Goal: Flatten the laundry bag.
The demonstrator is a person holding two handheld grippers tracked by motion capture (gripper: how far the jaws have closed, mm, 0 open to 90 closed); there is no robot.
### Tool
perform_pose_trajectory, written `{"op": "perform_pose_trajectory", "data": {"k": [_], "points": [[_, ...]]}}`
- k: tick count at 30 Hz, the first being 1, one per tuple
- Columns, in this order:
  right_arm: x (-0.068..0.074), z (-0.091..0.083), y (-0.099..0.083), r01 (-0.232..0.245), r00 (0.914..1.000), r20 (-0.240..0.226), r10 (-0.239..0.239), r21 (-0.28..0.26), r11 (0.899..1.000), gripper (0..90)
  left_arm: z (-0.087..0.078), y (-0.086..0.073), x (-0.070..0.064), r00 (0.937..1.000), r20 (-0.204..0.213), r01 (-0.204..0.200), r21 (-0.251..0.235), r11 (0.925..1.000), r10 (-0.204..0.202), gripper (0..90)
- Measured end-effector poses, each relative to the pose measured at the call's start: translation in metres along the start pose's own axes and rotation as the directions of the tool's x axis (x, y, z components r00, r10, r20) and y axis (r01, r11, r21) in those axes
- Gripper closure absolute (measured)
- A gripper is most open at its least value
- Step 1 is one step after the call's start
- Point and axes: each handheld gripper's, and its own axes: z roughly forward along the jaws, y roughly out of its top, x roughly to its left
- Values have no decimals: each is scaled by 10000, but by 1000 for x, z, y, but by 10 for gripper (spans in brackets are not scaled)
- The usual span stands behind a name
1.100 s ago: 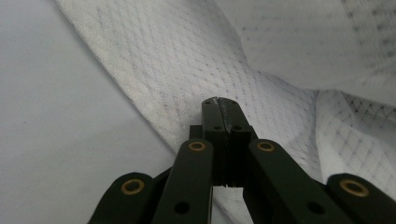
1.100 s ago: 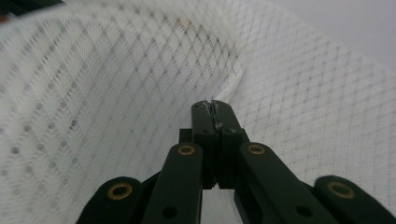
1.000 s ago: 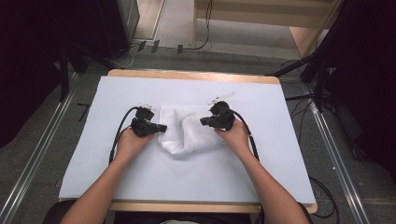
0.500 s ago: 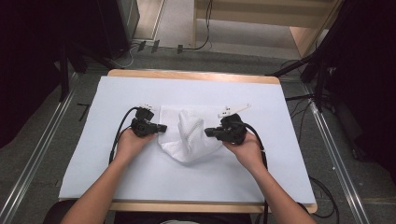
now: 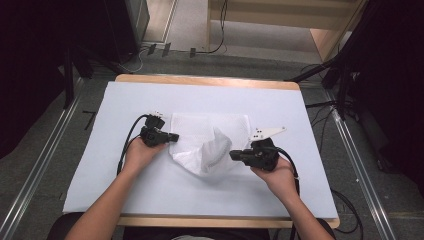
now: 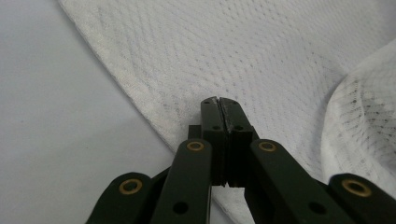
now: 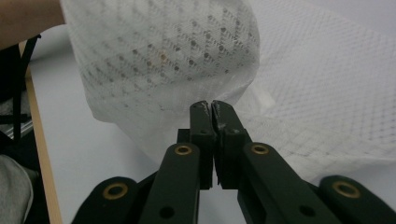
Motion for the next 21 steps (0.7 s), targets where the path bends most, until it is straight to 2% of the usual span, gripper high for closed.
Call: {"op": "perform_pose_trajectory", "data": {"k": [4,8,15,17,21], "points": [[-3,-17,-11,-239,9995,190,243,-226,9995,820,0,0,0,10000,30,9,36,10000,-9,900],[-10,-30,-22,-530,9976,428,547,-408,9978,815,0,1,0,10000,33,14,43,10000,-14,900],[-25,-44,-26,-924,9911,886,993,-794,9926,824,0,2,1,10000,43,-31,86,10000,30,897],[-28,-45,-25,-1025,9893,957,1104,-841,9912,825,1,2,1,10000,38,-16,66,10000,15,895],[-33,-37,-25,-1044,9894,957,1094,-552,9930,830,1,3,0,10000,3,7,84,10000,-7,890]]}}
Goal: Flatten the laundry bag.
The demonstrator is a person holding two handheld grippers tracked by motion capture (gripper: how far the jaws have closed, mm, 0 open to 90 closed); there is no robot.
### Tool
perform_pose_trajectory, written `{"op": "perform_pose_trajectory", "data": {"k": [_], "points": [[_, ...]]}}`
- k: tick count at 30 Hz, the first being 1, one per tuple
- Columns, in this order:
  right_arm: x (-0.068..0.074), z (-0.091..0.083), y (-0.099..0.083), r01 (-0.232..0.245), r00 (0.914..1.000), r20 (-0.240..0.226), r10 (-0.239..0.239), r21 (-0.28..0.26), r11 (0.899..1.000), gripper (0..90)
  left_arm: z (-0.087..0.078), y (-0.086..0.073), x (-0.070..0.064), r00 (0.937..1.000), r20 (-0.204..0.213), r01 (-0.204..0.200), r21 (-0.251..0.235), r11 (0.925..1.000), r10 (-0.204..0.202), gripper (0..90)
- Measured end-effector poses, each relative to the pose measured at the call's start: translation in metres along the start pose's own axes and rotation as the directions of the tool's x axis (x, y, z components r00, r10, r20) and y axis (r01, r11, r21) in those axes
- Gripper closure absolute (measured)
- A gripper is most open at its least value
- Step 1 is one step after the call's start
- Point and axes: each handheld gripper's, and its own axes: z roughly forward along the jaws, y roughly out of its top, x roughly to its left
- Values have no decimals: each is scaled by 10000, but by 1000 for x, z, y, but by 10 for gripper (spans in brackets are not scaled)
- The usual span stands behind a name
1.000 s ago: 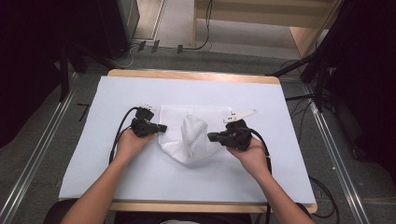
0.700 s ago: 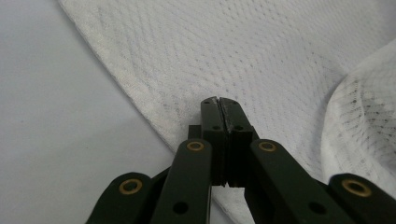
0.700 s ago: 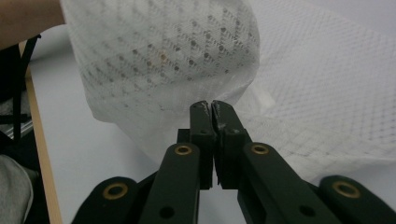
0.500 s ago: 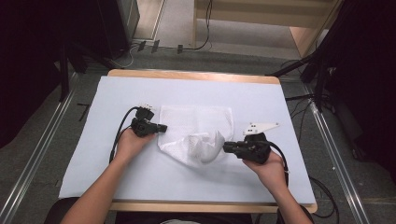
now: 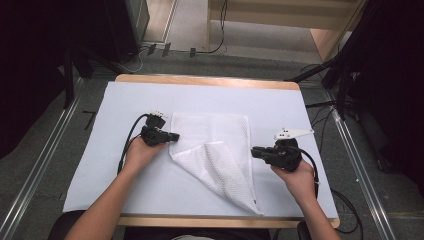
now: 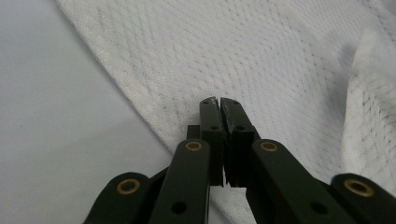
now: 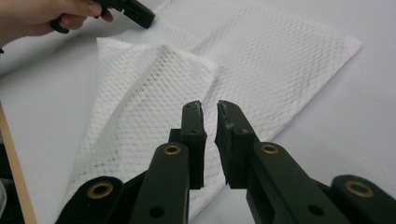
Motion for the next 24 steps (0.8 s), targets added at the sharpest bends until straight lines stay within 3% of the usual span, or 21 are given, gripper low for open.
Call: {"op": "perform_pose_trajectory", "data": {"k": [5,11,17,21,24], "points": [[-2,18,4,-5,10000,-76,7,283,9996,850,-1,2,-2,9999,-152,-11,40,10000,11,891],[-10,43,15,-250,9997,8,250,586,9980,849,-11,7,-9,9998,107,-177,-210,9996,180,883],[-12,65,21,54,9988,471,-108,1129,9936,810,-24,2,-26,9983,327,-472,-268,9985,481,848],[-19,64,20,-146,9978,656,70,1164,9931,759,-36,-7,-41,9945,679,-778,-358,9963,801,765],[-24,60,16,-195,9945,1040,73,1166,9930,677,-38,-13,-48,9919,852,-909,-409,9950,941,698]]}}
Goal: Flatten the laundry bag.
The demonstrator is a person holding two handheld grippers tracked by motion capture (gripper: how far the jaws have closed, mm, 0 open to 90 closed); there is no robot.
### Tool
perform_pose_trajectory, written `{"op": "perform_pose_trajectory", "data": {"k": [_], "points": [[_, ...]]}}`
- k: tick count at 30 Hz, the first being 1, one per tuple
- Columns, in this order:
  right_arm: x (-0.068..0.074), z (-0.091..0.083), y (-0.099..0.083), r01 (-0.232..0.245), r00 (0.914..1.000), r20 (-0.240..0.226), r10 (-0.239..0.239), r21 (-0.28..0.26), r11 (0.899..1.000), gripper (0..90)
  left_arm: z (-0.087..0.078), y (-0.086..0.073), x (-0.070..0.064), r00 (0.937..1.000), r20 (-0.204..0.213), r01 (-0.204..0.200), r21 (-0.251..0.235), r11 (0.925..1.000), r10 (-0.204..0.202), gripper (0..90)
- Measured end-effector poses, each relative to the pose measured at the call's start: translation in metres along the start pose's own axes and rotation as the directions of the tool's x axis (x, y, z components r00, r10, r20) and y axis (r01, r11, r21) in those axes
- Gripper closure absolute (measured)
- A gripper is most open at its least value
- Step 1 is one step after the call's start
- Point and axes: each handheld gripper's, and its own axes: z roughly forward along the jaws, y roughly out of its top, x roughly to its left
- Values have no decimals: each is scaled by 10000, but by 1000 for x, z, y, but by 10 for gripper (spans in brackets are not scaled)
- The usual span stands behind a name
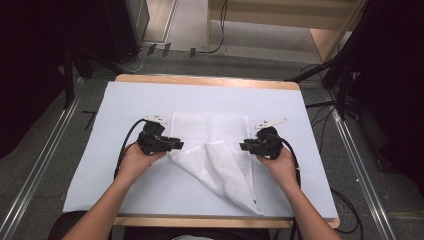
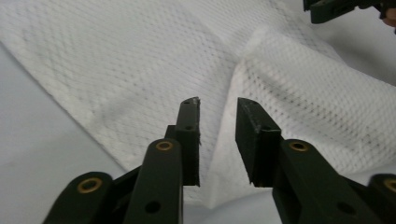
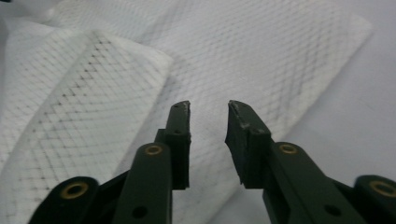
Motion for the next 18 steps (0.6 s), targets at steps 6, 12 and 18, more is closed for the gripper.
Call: {"op": "perform_pose_trajectory", "data": {"k": [6,12,18], "points": [[-14,-2,-11,-537,9975,471,531,121,9985,576,9,-13,-3,9999,96,-37,386,9992,33,572],[-19,9,-8,-835,9949,599,813,357,9959,536,27,-18,-4,9998,82,-185,854,9962,179,577],[-17,22,2,-826,9935,828,778,562,9950,692,35,-18,-4,9999,43,-167,1109,9937,163,853]]}}
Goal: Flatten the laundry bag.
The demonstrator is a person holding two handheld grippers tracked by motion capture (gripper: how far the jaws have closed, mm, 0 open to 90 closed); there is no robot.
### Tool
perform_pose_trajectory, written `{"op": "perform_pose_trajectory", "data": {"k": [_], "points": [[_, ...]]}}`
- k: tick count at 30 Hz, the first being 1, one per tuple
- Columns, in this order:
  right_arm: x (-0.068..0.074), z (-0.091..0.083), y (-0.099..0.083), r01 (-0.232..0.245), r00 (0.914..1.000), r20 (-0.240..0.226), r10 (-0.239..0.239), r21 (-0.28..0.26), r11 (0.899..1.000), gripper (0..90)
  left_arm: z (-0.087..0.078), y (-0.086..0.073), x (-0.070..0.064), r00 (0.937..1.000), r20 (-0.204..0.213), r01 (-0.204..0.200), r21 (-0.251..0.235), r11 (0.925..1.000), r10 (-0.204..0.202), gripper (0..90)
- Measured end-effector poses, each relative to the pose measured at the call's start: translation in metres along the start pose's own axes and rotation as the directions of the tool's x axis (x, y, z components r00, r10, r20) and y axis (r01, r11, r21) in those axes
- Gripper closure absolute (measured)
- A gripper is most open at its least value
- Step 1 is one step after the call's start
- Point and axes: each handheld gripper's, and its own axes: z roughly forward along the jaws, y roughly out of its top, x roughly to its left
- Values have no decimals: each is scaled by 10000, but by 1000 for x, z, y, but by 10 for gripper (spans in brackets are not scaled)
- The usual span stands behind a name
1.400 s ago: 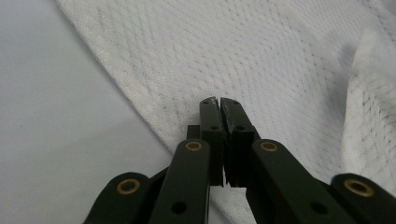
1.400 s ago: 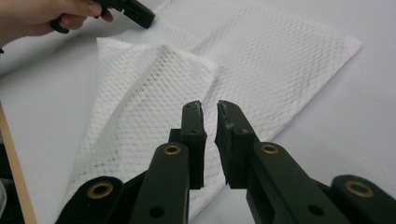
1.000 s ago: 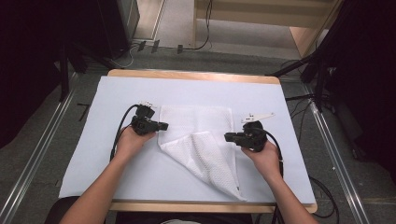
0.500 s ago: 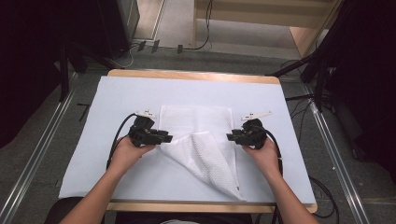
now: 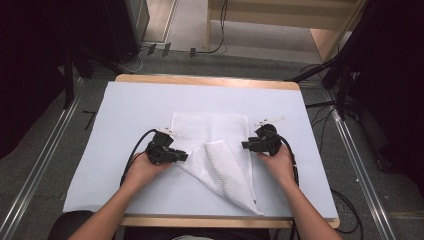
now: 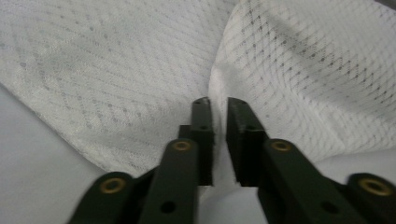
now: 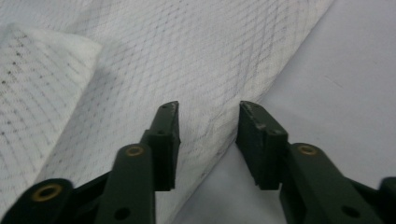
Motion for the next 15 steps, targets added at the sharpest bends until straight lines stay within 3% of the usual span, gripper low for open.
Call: {"op": "perform_pose_trajectory", "data": {"k": [2,3,5,8,10,15], "points": [[2,2,3,81,9997,235,-83,90,9999,775,1,1,1,9998,132,136,23,9999,-136,894],[2,3,5,109,9997,195,-112,160,9998,844,2,1,1,9998,171,120,61,9999,-121,900],[0,5,8,26,10000,66,-28,316,9995,900,2,3,0,10000,67,56,38,10000,-57,900],[-2,5,13,-133,9999,80,130,365,9992,900,3,9,5,9999,-90,93,-72,9999,-94,900],[-7,5,16,-183,9996,220,180,115,9998,900,2,15,10,9995,-299,67,-129,9999,-71,900],[-26,8,29,-452,9981,421,461,-216,9987,900,-3,34,29,9988,-470,127,-684,9976,-160,900]]}}
